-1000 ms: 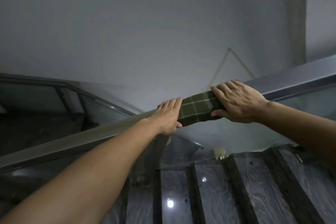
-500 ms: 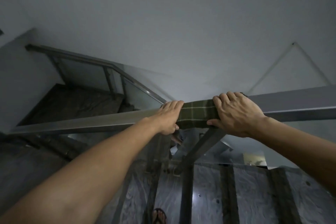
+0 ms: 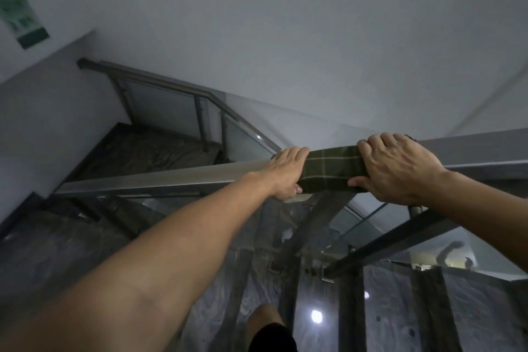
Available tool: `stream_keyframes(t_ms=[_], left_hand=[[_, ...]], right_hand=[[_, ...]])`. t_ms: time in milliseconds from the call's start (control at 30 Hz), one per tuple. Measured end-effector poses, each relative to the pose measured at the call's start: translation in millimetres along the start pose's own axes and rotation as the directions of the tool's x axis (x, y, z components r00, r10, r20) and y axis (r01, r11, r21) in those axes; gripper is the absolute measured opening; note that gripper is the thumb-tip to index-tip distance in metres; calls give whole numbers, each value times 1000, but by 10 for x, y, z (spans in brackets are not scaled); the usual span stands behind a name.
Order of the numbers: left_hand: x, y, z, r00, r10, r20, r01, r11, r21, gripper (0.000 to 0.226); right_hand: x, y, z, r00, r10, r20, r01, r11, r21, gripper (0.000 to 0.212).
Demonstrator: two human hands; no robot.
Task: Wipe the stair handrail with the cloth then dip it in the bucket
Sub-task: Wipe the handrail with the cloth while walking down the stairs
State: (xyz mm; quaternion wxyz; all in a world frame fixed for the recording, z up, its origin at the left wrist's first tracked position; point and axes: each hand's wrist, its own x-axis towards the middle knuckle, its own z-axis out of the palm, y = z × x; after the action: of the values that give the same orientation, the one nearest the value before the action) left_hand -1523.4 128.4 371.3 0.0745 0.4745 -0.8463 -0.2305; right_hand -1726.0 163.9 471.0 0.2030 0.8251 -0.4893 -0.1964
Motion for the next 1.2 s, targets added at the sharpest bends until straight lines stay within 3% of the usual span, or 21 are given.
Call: stream_keyframes(t_ms=[700,1200], left_hand=[[-832,-3018,484,992,-122,22,121,992,43,87],[-1196,-4715,805,999,-38,-1,38,999,28,86]], right_hand=[[1907,-2578,237,996,-78,-50,82,994,69,67],[2841,-3973,267,999,-34,-34,35,999,35,70]])
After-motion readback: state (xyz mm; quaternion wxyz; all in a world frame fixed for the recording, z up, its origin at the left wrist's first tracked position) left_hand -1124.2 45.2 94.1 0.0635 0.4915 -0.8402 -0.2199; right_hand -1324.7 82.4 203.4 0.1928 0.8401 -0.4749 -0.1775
